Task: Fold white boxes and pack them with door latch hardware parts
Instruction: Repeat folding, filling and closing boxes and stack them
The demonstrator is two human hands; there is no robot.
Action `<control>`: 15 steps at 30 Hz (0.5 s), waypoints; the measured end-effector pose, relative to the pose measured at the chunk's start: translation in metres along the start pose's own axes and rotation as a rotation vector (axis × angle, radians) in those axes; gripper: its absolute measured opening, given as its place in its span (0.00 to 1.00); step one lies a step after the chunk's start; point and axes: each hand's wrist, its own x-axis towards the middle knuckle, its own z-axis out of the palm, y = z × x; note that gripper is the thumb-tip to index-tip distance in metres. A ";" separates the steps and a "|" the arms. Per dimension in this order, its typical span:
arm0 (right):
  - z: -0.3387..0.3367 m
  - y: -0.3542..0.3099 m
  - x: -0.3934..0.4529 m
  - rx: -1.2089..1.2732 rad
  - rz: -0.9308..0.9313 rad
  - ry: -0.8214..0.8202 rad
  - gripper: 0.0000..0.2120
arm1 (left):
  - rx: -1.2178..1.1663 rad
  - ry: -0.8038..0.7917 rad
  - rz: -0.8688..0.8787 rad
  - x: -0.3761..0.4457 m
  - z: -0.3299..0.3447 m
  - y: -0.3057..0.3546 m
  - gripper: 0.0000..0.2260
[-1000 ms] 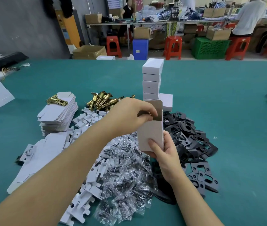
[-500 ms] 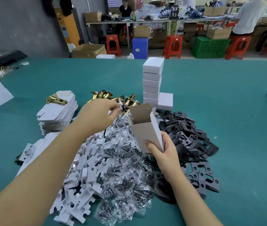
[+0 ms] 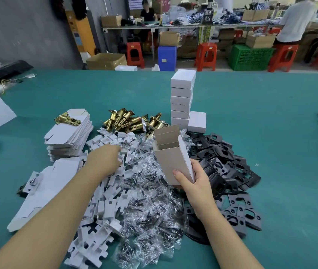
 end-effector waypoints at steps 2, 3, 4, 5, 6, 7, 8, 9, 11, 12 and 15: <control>0.001 -0.001 0.000 -0.004 0.004 -0.004 0.17 | -0.012 0.023 0.006 0.001 0.002 0.001 0.19; 0.001 -0.001 0.000 -0.002 0.006 -0.003 0.17 | -0.028 0.033 0.006 0.002 0.003 0.001 0.20; 0.001 -0.001 0.000 0.001 0.009 0.000 0.17 | -0.041 0.039 0.006 0.003 0.003 0.001 0.21; 0.001 -0.001 0.000 0.005 0.012 0.002 0.17 | -0.049 0.044 0.008 0.004 0.003 0.001 0.22; 0.001 0.000 0.000 0.009 0.016 0.005 0.17 | -0.049 0.043 0.009 0.005 0.002 0.001 0.22; 0.001 0.000 0.001 0.015 0.020 0.007 0.17 | -0.042 0.034 0.005 0.006 0.001 0.001 0.21; 0.001 0.000 0.001 0.020 0.022 0.008 0.18 | -0.032 0.021 -0.005 0.007 0.001 0.001 0.20; 0.001 0.000 0.001 0.023 0.025 0.010 0.18 | -0.018 0.009 -0.018 0.006 0.001 0.001 0.19; 0.001 0.000 0.001 0.028 0.027 0.014 0.18 | 0.020 0.005 -0.034 0.005 0.002 0.002 0.15; 0.001 0.000 0.001 0.031 0.026 0.014 0.19 | 0.039 0.006 -0.037 0.004 0.002 0.003 0.14; 0.001 0.001 0.001 0.030 0.023 0.009 0.19 | 0.077 0.008 -0.026 0.003 0.001 0.006 0.09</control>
